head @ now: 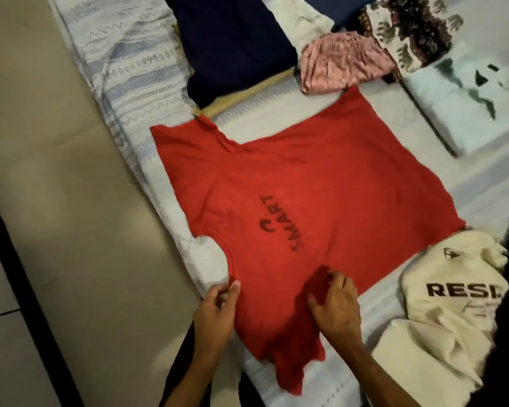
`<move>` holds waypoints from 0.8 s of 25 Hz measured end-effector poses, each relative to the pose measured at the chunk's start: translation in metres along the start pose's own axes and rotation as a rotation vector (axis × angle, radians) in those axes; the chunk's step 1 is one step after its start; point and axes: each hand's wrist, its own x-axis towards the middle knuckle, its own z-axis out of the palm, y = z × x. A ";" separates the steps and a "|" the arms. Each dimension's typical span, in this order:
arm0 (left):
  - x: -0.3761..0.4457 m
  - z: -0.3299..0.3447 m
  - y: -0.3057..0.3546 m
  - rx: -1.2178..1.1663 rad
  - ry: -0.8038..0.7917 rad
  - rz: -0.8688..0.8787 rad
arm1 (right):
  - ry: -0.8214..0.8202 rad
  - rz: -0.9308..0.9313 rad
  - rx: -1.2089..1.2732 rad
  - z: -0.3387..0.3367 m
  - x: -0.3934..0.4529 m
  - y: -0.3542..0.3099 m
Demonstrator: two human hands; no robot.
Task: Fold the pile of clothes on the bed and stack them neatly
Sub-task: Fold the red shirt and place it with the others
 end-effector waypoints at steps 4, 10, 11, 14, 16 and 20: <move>-0.041 0.021 -0.032 -0.008 -0.006 -0.044 | -0.136 0.110 0.393 0.006 -0.049 0.026; -0.068 0.043 -0.066 -0.108 -0.002 -0.088 | -0.364 0.368 0.801 0.019 -0.062 0.047; -0.069 0.044 -0.070 -0.190 0.027 -0.138 | -0.437 0.358 0.912 0.015 -0.065 0.052; -0.080 0.046 -0.070 -0.433 -0.042 -0.316 | -0.583 0.290 0.975 0.002 -0.076 0.069; -0.091 0.050 -0.067 -0.375 -0.152 -0.373 | -0.581 0.246 0.928 0.002 -0.079 0.080; -0.101 0.061 -0.080 -0.150 -0.259 -0.339 | -0.586 0.236 0.860 -0.001 -0.084 0.094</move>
